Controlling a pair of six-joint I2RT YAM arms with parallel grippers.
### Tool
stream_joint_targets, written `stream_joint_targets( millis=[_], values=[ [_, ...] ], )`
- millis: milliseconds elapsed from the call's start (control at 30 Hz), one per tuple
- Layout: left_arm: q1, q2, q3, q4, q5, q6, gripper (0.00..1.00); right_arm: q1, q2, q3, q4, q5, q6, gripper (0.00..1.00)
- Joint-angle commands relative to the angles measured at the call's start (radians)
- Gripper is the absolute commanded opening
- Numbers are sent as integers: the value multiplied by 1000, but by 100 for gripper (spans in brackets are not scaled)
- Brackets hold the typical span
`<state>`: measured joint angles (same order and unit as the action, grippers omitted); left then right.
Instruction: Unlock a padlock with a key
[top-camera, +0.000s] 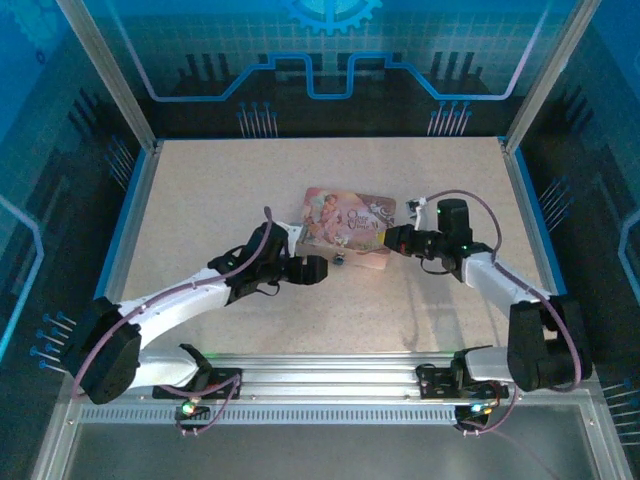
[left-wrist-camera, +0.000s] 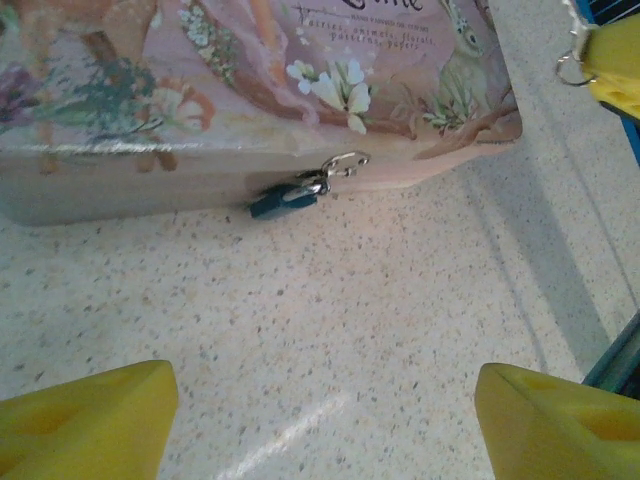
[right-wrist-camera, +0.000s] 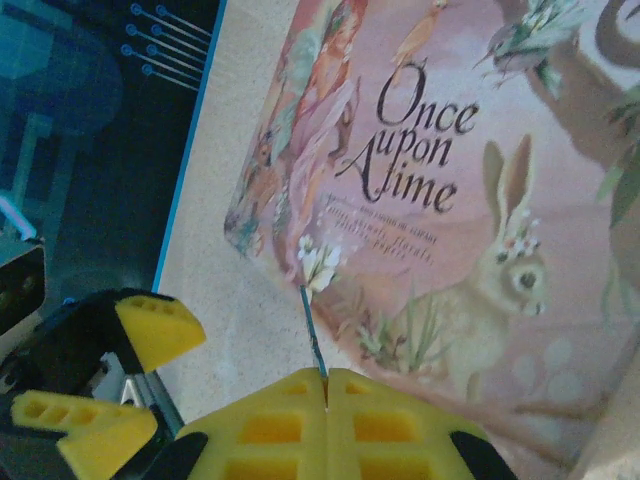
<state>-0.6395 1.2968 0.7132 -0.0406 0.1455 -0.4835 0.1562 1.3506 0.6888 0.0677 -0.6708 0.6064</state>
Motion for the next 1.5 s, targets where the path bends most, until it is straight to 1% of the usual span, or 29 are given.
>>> stream_joint_targets(
  millis=[0, 133, 267, 467, 667, 933, 1233, 1467],
  values=[
    [-7, 58, -13, 146, 32, -25, 79, 13, 49, 51, 57, 28, 2, 3],
    [-41, 138, -12, 233, 17, -23, 78, 13, 107, 77, 63, 38, -12, 3],
    [-80, 205, -8, 300, -34, -37, 77, 10, 164, 106, 36, 40, -33, 3],
    [-102, 289, 7, 347, -69, -54, 77, 8, 220, 117, -4, 41, -49, 3],
    [-115, 358, 3, 394, -114, -42, 76, 9, 229, 114, -77, 68, -93, 2],
    [-118, 465, 34, 473, -129, -34, 74, 8, 214, 109, -139, 95, -139, 2],
    [-117, 533, 101, 460, -174, -2, 72, 8, 208, 94, -141, 96, -145, 2],
    [-117, 537, 130, 433, -195, 16, 67, 6, 209, 94, -141, 92, -149, 2]
  ],
)
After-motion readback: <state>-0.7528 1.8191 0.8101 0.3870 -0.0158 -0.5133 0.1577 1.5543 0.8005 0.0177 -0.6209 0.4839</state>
